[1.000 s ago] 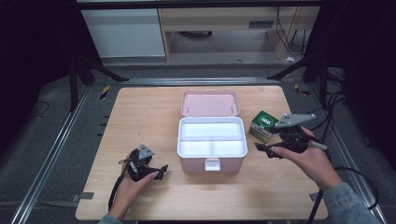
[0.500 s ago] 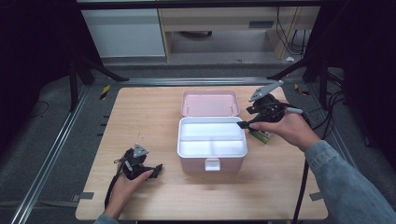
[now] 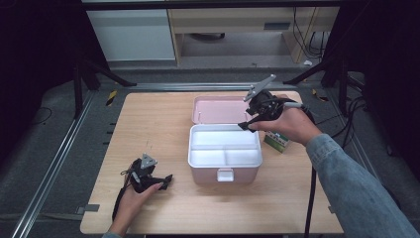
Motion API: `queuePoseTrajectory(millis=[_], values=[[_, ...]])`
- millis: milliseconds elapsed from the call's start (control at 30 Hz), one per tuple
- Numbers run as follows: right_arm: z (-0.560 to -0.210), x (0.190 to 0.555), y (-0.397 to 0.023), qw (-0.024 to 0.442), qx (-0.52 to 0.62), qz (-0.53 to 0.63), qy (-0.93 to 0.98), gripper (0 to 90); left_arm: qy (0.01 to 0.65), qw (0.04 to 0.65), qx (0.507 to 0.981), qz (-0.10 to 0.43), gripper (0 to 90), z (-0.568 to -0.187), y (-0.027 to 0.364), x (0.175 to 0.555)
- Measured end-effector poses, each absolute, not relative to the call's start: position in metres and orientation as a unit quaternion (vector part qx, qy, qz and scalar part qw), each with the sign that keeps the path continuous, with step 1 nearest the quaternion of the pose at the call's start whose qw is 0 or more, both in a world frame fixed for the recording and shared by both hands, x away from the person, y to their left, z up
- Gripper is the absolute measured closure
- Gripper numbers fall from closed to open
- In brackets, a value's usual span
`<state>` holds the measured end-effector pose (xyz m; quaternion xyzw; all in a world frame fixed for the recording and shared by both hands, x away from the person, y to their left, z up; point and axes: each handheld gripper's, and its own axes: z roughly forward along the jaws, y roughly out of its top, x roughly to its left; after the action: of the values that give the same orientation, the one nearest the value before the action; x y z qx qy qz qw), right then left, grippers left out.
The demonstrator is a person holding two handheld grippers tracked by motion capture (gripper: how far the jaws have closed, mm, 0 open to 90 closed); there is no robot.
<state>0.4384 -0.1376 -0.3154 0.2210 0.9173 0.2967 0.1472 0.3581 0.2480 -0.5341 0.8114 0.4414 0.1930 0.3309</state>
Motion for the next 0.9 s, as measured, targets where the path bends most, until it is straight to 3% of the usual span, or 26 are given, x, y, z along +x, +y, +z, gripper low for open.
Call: queuePoseTrajectory(millis=[900], values=[[-0.325, 0.437, -0.061, 0.093, 0.105, 0.232, 0.963, 59.6, 0.447, 0.329, 0.809, 0.194, 2.9, -0.534, 0.250, 0.357]])
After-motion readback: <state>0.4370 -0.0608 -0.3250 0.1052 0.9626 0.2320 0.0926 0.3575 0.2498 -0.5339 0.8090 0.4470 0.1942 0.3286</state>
